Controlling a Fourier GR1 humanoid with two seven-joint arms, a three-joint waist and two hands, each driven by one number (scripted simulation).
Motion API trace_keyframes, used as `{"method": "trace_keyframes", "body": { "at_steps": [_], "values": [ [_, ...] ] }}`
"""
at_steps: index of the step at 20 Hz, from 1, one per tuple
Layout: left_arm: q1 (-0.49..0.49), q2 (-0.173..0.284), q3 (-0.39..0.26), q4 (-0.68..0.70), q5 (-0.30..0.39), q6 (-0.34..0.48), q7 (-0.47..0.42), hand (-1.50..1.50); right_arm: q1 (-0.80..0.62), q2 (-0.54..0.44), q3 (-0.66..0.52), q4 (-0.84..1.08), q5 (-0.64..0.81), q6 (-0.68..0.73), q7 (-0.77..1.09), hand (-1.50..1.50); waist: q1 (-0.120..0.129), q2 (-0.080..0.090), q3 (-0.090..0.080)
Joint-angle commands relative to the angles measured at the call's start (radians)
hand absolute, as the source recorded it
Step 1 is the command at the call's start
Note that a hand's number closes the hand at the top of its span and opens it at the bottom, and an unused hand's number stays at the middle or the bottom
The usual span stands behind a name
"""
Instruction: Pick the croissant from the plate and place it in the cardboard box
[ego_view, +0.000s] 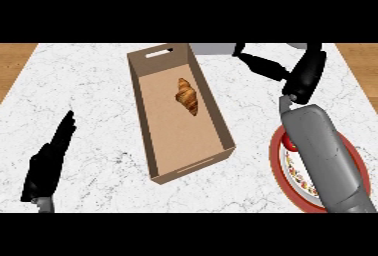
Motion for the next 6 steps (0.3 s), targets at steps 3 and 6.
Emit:
{"method": "trace_keyframes", "body": {
  "at_steps": [3, 6],
  "values": [
    [-0.031, -0.015, 0.009, 0.023, 0.004, 0.011, 0.009, 0.0, 0.302, -0.168, -0.05, -0.371, -0.094, 0.138, 0.005, -1.5, -0.011, 0.001, 0.0],
    [0.002, -0.029, -0.027, -0.008, -0.033, 0.021, 0.003, 0.0, 0.41, -0.237, -0.104, -0.49, -0.165, 0.238, 0.01, -1.5, 0.004, 0.004, 0.0]
  ]
}}
